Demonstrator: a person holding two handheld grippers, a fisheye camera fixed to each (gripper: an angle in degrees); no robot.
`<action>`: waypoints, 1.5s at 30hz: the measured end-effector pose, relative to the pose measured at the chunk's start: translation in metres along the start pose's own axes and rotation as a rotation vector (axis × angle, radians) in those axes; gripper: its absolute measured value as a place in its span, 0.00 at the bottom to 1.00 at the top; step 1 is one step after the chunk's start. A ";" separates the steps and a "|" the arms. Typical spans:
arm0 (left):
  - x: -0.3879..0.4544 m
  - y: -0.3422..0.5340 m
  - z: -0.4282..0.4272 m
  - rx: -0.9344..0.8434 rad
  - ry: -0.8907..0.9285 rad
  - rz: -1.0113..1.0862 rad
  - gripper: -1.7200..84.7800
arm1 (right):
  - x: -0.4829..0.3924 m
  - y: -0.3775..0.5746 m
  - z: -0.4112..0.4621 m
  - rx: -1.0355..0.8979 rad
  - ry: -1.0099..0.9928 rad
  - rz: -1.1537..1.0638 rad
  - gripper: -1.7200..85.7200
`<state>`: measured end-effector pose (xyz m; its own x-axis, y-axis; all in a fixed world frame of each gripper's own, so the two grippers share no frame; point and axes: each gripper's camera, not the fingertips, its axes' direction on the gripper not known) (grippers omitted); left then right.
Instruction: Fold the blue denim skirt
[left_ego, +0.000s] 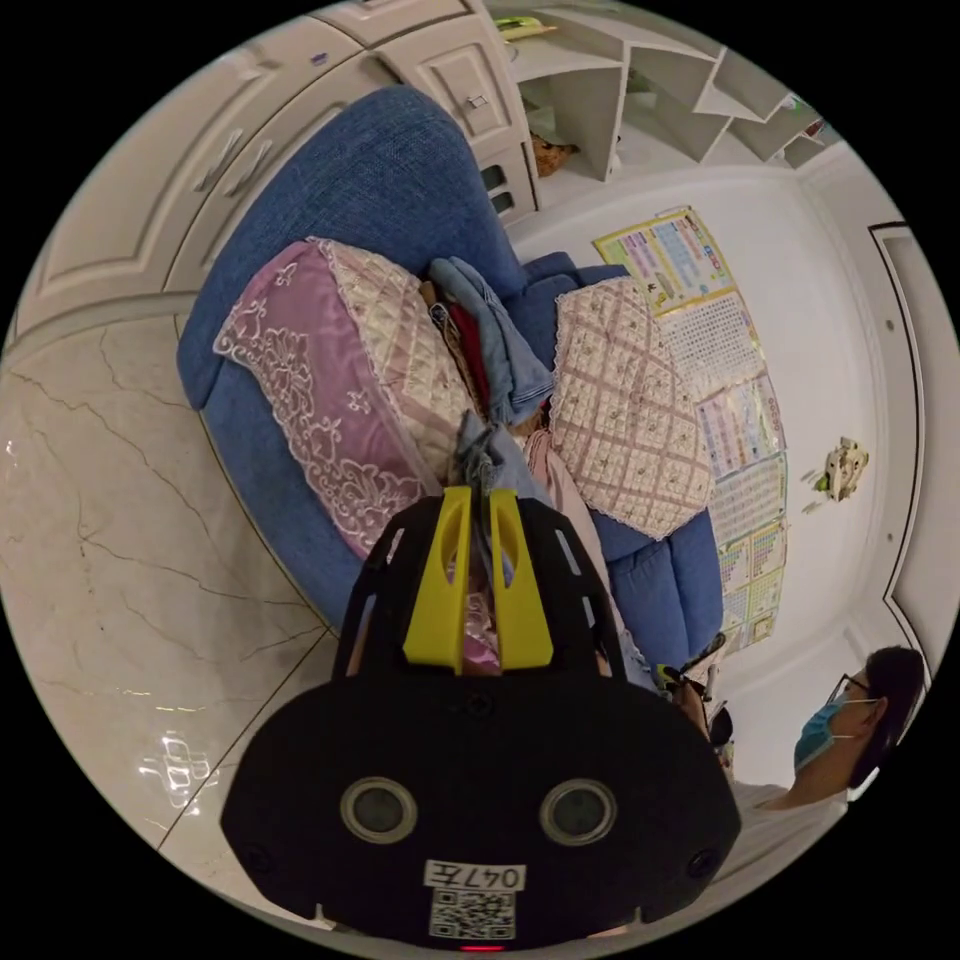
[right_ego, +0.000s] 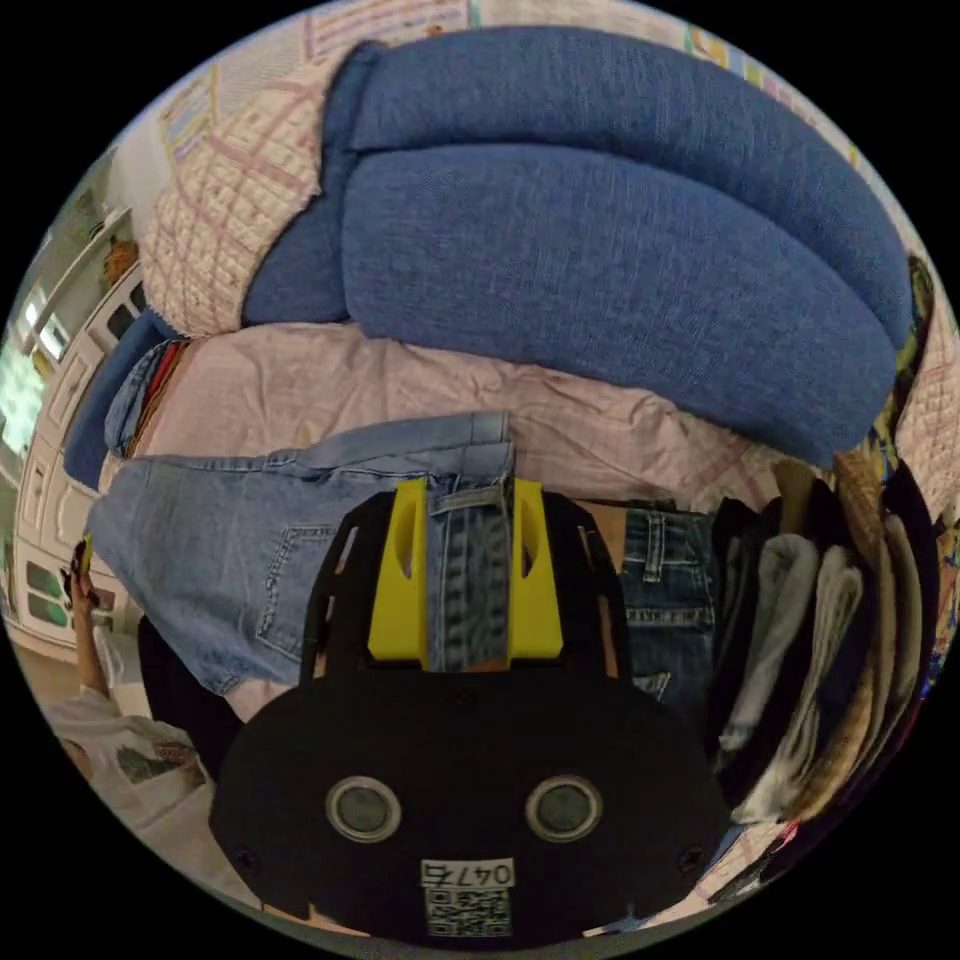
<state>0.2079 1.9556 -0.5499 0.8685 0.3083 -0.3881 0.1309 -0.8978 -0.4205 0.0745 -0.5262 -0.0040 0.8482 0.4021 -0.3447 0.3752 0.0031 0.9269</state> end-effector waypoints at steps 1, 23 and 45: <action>0.008 -0.003 0.004 -0.003 -0.011 0.007 0.02 | 0.008 -0.006 0.009 -0.014 0.000 0.005 0.11; 0.160 -0.041 0.128 0.040 0.085 -0.034 0.03 | 0.087 -0.049 0.096 -0.003 0.034 -0.061 0.03; 0.328 -0.096 0.225 -0.032 0.114 -0.018 0.03 | -0.283 0.147 -0.159 0.149 -0.025 -0.457 0.09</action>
<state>0.3729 2.2135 -0.8217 0.9146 0.2879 -0.2839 0.1604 -0.9029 -0.3989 -0.1695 -0.4939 0.2534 0.5919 0.3680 -0.7171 0.7598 0.0421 0.6488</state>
